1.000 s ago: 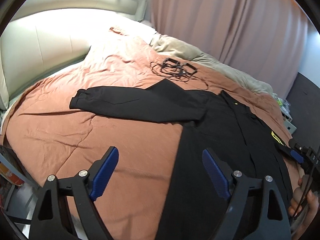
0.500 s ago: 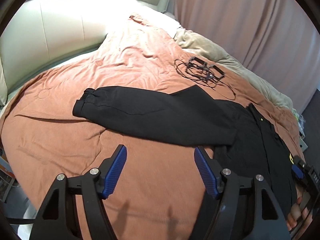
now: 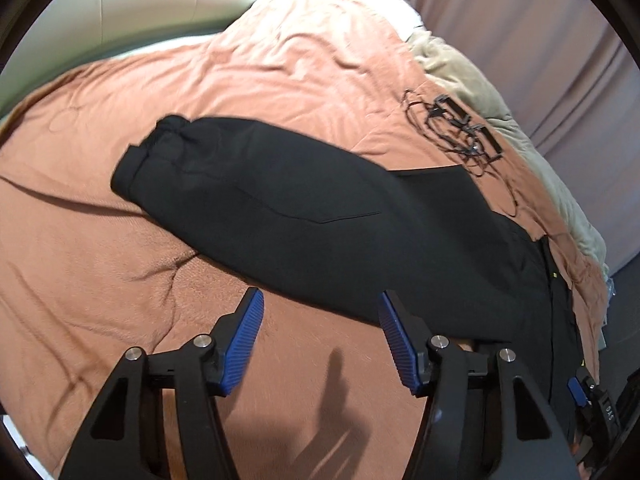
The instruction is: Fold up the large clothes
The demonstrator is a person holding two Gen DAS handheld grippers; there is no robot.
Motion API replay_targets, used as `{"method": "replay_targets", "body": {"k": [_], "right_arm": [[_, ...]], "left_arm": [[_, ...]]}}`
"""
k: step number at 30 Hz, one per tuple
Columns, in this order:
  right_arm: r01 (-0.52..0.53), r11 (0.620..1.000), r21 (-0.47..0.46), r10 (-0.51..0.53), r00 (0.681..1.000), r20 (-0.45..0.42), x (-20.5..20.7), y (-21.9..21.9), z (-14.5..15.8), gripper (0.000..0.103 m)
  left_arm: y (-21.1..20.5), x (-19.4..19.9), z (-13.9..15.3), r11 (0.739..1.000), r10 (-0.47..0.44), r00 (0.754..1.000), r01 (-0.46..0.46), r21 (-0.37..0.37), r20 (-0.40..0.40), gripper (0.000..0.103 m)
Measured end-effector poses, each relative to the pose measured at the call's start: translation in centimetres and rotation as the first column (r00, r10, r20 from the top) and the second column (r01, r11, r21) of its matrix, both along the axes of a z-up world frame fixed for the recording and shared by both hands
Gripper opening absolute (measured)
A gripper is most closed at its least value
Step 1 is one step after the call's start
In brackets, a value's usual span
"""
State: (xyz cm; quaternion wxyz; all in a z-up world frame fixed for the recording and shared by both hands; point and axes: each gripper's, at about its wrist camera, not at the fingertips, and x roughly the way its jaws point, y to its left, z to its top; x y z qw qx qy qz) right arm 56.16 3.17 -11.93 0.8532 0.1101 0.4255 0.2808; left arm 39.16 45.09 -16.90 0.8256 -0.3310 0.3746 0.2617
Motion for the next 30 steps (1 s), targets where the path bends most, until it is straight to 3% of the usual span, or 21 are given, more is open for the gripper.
{"method": "replay_targets", "body": {"k": [7, 10, 12, 14, 15, 16, 20, 27, 30], "right_arm": [[-0.013, 0.999, 0.045, 0.016, 0.998, -0.057, 2.4, 1.7, -1.2, 0.061], [-0.034, 0.997, 0.065, 0.039, 0.996, -0.080, 3.2, 2.8, -1.8, 0.050], [-0.044, 0.994, 0.096, 0.054, 0.993, -0.104, 4.0, 3.2, -2.2, 0.040], [-0.040, 0.991, 0.126, 0.056, 0.991, -0.125, 4.6, 3.3, -2.5, 0.039], [-0.038, 0.988, 0.147, 0.058, 0.989, -0.138, 5.0, 3.4, -2.8, 0.038], [-0.037, 0.985, 0.170, 0.064, 0.986, -0.153, 5.4, 3.4, -3.0, 0.038], [-0.036, 0.973, 0.227, 0.081, 0.978, -0.192, 6.6, 4.0, -3.9, 0.037], [-0.059, 0.961, 0.269, 0.136, 0.952, -0.276, 8.0, 7.4, -6.8, 0.037], [-0.104, 0.965, 0.241, 0.178, 0.935, -0.308, 8.5, 8.8, -7.9, 0.037]], "left_arm": [[2.0, 1.6, -3.3, 0.998, 0.064, 0.995, -0.066, -0.024, -0.071, 0.060], [2.7, 2.5, -4.2, 0.996, 0.083, 0.993, -0.084, -0.007, -0.080, 0.060], [3.3, 2.9, -4.6, 0.994, 0.105, 0.992, -0.104, 0.017, -0.072, 0.050], [3.8, 3.2, -4.6, 0.991, 0.128, 0.989, -0.124, 0.047, -0.077, 0.024], [4.1, 3.3, -4.5, 0.991, 0.127, 0.990, -0.124, 0.045, -0.068, 0.020], [4.2, 3.3, -4.1, 0.991, 0.127, 0.990, -0.124, 0.044, -0.058, 0.014], [4.0, 3.6, -0.9, 0.988, 0.118, 0.993, -0.118, 0.104, 0.007, 0.008], [2.5, 4.5, 6.3, 0.978, 0.031, 0.991, -0.057, 0.202, 0.128, 0.005], [1.2, 5.0, 9.1, 0.974, -0.017, 0.985, -0.022, 0.227, 0.171, 0.005]]}}
